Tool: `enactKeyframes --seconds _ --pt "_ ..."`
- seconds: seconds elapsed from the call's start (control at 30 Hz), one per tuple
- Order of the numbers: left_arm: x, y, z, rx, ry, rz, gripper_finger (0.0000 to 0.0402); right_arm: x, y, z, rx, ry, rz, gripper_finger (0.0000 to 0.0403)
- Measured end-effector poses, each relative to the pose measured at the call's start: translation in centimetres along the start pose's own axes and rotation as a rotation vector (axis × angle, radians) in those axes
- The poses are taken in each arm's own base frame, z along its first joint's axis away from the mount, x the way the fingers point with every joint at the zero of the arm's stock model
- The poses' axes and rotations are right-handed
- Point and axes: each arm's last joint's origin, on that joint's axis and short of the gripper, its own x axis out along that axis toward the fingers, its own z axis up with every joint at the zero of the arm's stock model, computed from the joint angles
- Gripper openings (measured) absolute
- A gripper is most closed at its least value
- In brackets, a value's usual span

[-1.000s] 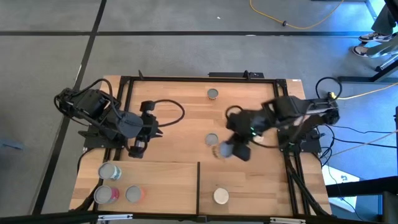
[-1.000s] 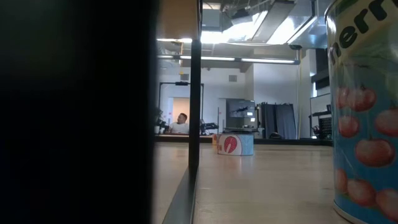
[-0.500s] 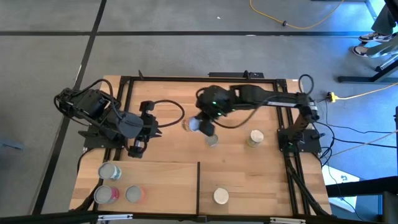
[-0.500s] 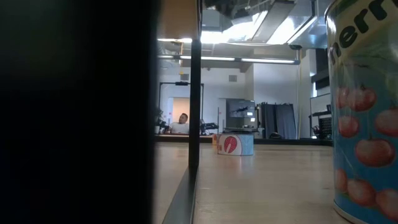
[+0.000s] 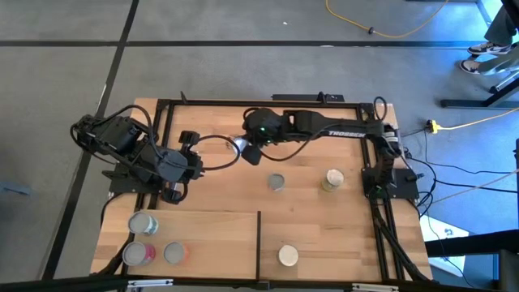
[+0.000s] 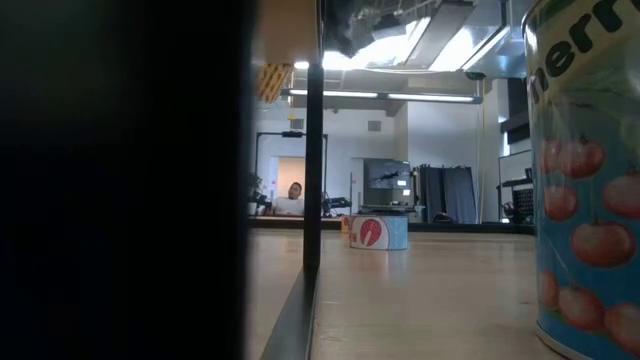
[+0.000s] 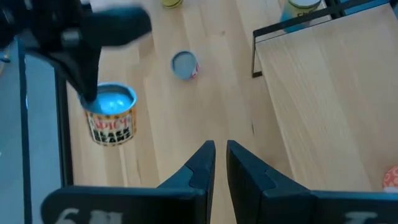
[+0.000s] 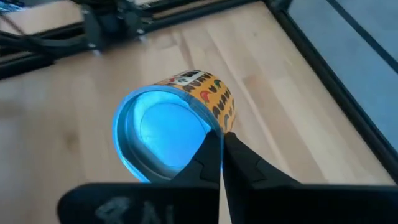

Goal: Pick and place cans onto a shelf
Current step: Put the canned spicy black beans on the shelf

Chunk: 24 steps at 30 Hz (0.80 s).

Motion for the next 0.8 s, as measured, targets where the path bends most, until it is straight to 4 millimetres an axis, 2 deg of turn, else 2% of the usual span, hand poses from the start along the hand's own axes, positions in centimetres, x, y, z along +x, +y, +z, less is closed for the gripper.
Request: enactKeyframes --seconds 0.17,0.37,0.57,0.8 --pt "0.0 0.0 0.0 0.000 0.000 0.000 0.0033 3.6 -0.3 -0.9 0.011 0.078 0.054 0.0003" --pt "0.0 0.0 0.0 0.000 0.000 0.000 0.0033 7.0 -0.2 -2.5 0.034 0.183 0.116 0.0003" --pt "0.0 0.0 0.0 0.000 0.000 0.000 0.0033 10.0 0.0 -4.4 0.031 0.294 0.131 0.0003" --pt "0.0 0.0 0.0 0.000 0.000 0.001 0.0033 12.3 0.1 -6.0 0.029 0.366 0.136 0.0003"
